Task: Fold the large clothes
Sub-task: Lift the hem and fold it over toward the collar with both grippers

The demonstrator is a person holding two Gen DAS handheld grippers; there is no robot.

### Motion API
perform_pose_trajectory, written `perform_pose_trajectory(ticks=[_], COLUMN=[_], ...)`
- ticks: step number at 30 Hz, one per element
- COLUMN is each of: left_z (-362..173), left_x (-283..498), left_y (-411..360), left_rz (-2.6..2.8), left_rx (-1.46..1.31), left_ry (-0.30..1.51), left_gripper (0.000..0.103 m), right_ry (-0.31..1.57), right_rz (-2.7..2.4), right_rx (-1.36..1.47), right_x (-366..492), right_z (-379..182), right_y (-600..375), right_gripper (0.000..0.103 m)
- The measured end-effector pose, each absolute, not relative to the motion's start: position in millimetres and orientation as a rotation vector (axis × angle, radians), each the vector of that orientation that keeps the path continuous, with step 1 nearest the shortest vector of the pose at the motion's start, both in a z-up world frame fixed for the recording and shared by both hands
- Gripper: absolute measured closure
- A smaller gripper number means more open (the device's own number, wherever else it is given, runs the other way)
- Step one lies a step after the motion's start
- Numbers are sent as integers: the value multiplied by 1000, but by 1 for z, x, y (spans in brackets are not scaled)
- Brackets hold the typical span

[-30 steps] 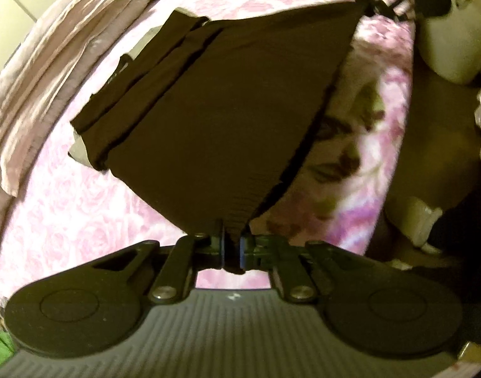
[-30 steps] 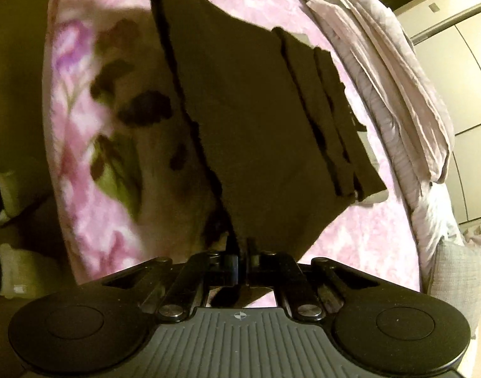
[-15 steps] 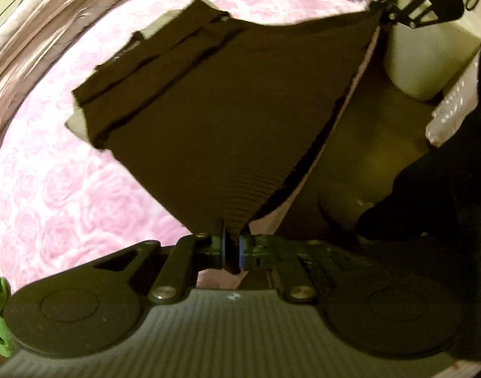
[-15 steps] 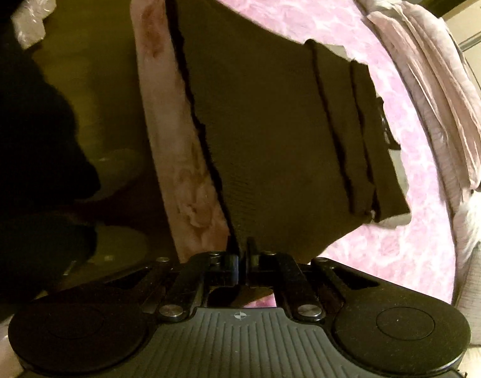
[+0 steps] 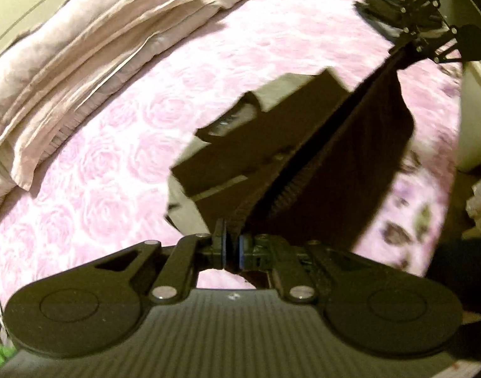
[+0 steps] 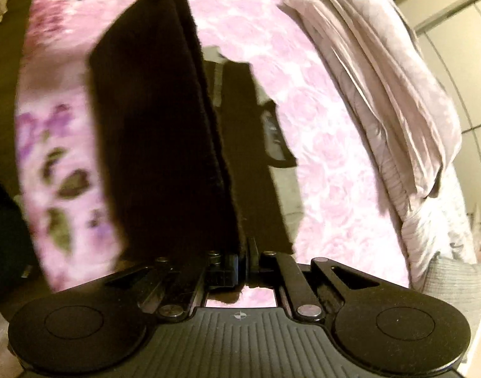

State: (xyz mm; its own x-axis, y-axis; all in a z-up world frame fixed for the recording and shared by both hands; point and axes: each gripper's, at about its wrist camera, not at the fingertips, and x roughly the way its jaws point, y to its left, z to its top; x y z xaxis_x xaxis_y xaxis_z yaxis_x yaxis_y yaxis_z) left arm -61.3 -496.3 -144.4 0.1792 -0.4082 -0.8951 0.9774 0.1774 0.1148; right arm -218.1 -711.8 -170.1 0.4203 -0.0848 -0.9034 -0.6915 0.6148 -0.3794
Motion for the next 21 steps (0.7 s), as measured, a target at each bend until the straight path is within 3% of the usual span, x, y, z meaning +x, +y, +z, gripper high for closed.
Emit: perform_pose_trajectory(ticks=[10, 21], left_z=[-225, -292], left_x=[45, 107], left_y=[-575, -624], left_rz=[-1083, -1122], left_rx=[835, 834], left_ry=[1059, 1134], left_gripper=[98, 98], right_ry=[1207, 1318], right_rz=[526, 490], right_rx=[-650, -470], right_x=[-74, -2], right_z=[-242, -295], right_y=[-784, -827], right_gripper=[103, 103])
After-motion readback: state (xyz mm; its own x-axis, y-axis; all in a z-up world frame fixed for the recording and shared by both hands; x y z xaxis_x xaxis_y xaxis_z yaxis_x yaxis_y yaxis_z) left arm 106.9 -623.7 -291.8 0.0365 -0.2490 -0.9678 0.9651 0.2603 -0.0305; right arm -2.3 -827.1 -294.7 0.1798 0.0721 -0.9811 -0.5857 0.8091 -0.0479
